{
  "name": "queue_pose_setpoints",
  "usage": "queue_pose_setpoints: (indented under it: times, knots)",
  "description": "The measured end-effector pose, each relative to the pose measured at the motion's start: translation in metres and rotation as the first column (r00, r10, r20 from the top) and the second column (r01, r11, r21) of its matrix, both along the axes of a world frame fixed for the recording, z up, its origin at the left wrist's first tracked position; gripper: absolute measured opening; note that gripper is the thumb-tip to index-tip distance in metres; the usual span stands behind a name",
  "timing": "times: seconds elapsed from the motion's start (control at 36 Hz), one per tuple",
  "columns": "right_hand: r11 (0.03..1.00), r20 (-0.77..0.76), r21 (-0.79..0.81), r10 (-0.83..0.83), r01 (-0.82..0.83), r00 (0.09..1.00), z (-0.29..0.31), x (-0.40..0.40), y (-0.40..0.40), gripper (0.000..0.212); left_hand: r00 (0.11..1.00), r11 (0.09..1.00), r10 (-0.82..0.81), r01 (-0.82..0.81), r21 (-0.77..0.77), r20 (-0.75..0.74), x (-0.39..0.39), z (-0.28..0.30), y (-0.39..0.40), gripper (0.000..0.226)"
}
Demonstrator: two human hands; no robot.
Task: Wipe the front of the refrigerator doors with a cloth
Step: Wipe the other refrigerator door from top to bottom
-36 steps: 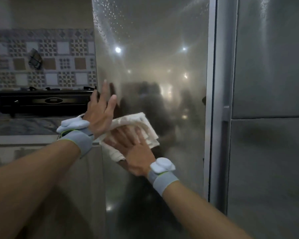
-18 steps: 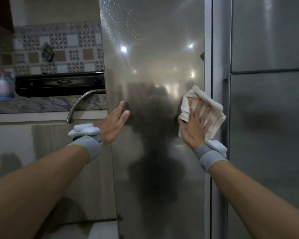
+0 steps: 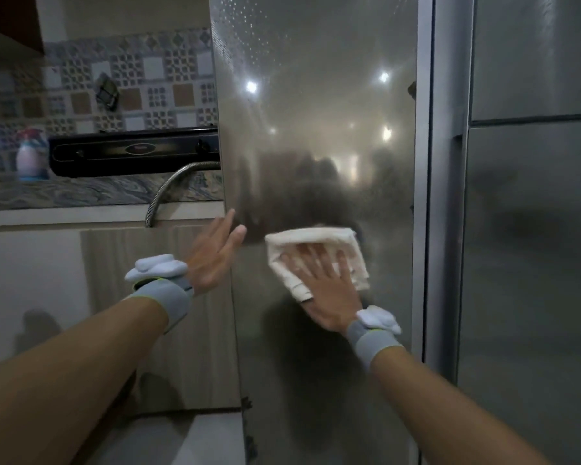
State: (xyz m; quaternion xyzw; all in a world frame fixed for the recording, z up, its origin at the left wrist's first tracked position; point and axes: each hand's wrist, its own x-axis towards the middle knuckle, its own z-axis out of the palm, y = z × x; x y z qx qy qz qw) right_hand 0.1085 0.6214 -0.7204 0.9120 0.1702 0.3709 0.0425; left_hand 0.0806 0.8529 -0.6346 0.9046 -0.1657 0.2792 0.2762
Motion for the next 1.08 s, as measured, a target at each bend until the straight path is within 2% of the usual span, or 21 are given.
queue_pose_setpoints:
  times: [0.06, 0.14, 0.22, 0.31, 0.39, 0.5, 0.58, 0.64, 0.72, 0.78, 0.83, 0.89, 0.94, 0.97, 1.03, 1.06, 1.08]
  knots:
    - [0.983, 0.040, 0.169, -0.077, 0.069, 0.996, -0.015, -0.004, -0.050, 0.086, 0.999, 0.999, 0.035, -0.034, 0.018, -0.016, 0.006, -0.015, -0.006, 0.072]
    - [0.885, 0.016, 0.454, -0.125, 0.104, 0.992, -0.035, -0.017, -0.097, 0.086, 0.996, 0.995, 0.090, -0.089, 0.047, -0.017, 0.014, -0.037, -0.022, 0.085]
    - [0.773, 0.014, 0.632, -0.081, 0.054, 0.997, -0.041, -0.025, -0.094, 0.084, 0.991, 0.990, 0.133, -0.133, 0.044, -0.008, 0.013, -0.053, -0.047, 0.068]
    - [0.765, 0.005, 0.632, -0.164, 0.123, 0.987, -0.049, -0.011, -0.065, 0.082, 0.990, 0.989, 0.141, -0.141, 0.054, 0.002, 0.011, -0.062, -0.066, 0.061]
    - [0.823, 0.007, 0.565, -0.083, 0.065, 0.997, -0.061, -0.001, -0.019, 0.081, 0.988, 0.984, 0.143, -0.148, 0.098, 0.056, 0.011, -0.065, -0.067, 0.067]
    - [0.963, -0.080, 0.228, 0.163, -0.141, 0.983, -0.093, 0.006, 0.045, 0.080, 0.988, 0.983, 0.132, -0.140, 0.118, 0.079, 0.017, -0.078, -0.052, 0.068]
    - [0.954, -0.173, -0.018, 0.292, -0.300, 0.940, -0.121, 0.016, 0.080, 0.067, 0.986, 0.977, 0.122, -0.140, 0.160, 0.118, 0.022, -0.095, -0.039, 0.070]
    - [0.948, -0.230, -0.103, 0.272, -0.301, 0.934, -0.139, 0.021, 0.090, 0.064, 0.983, 0.975, 0.133, -0.153, 0.162, 0.130, 0.028, -0.108, -0.033, 0.066]
    - [0.960, -0.163, -0.045, 0.267, -0.278, 0.950, -0.150, 0.017, 0.074, 0.067, 0.979, 0.977, 0.137, -0.158, 0.146, 0.149, 0.036, -0.125, -0.030, 0.060]
    - [0.988, -0.062, 0.031, 0.153, -0.152, 0.986, -0.152, 0.013, 0.049, 0.071, 0.975, 0.978, 0.135, -0.160, 0.137, 0.175, 0.039, -0.134, -0.029, 0.059]
    - [0.983, -0.007, 0.183, 0.009, -0.007, 1.000, -0.155, 0.006, 0.017, 0.077, 0.977, 0.980, 0.133, -0.155, 0.128, 0.166, 0.040, -0.145, -0.030, 0.058]
    - [0.928, 0.000, 0.365, -0.075, 0.070, 0.997, -0.161, 0.001, -0.011, 0.080, 0.981, 0.982, 0.130, -0.148, 0.115, 0.147, 0.040, -0.156, -0.032, 0.056]
    - [0.810, -0.003, 0.576, -0.131, 0.109, 0.991, -0.168, -0.004, -0.030, 0.078, 0.982, 0.982, 0.131, -0.147, 0.117, 0.136, 0.037, -0.166, -0.033, 0.055]
    - [0.716, 0.004, 0.688, -0.163, 0.115, 0.987, -0.170, -0.005, -0.035, 0.080, 0.982, 0.982, 0.133, -0.149, 0.118, 0.132, 0.036, -0.171, -0.033, 0.055]
    - [0.451, -0.012, 0.885, -0.231, 0.118, 0.973, -0.173, -0.012, -0.037, 0.086, 0.986, 0.983, 0.132, -0.144, 0.114, 0.104, 0.032, -0.182, -0.032, 0.054]
    - [0.324, -0.033, 0.939, -0.254, 0.117, 0.967, -0.174, -0.013, -0.037, 0.088, 0.988, 0.985, 0.130, -0.138, 0.106, 0.086, 0.031, -0.186, -0.033, 0.054]
    - [0.236, -0.068, 0.963, -0.260, 0.131, 0.963, -0.177, -0.012, -0.033, 0.088, 0.990, 0.987, 0.126, -0.133, 0.093, 0.069, 0.029, -0.192, -0.032, 0.053]
